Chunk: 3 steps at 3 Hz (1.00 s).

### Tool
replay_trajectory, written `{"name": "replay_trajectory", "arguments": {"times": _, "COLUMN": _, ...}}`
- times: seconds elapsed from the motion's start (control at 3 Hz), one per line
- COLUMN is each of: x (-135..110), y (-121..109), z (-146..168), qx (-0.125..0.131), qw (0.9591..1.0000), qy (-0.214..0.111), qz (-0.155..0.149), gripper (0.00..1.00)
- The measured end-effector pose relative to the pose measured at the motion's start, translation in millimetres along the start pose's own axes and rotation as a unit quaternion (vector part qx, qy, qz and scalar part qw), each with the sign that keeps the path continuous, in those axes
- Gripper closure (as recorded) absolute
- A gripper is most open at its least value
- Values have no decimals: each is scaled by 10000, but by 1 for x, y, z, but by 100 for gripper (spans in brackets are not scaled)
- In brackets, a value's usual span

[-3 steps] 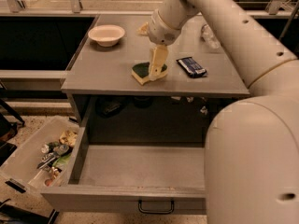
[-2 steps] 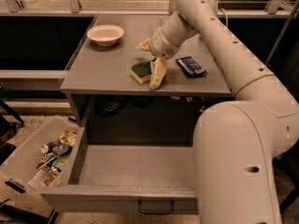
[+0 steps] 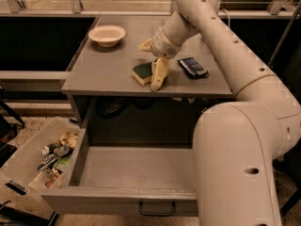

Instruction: Place sponge into top drawer

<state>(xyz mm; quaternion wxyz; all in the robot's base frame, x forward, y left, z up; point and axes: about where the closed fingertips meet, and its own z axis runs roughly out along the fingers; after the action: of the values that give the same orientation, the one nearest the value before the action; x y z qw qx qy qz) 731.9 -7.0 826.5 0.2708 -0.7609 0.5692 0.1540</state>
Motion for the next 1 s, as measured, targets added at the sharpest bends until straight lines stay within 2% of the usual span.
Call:
{"name": "replay_trajectory", "arguments": {"times": 0.33, "x": 0, "y": 0, "z": 0, "qx": 0, "qw": 10000, "qy": 0, "qz": 0, "gripper": 19}}
{"name": "replay_trajectory", "arguments": {"times": 1.0, "x": -3, "y": 1, "z": -4, "qx": 0, "qw": 10000, "qy": 0, "qz": 0, "gripper": 66}}
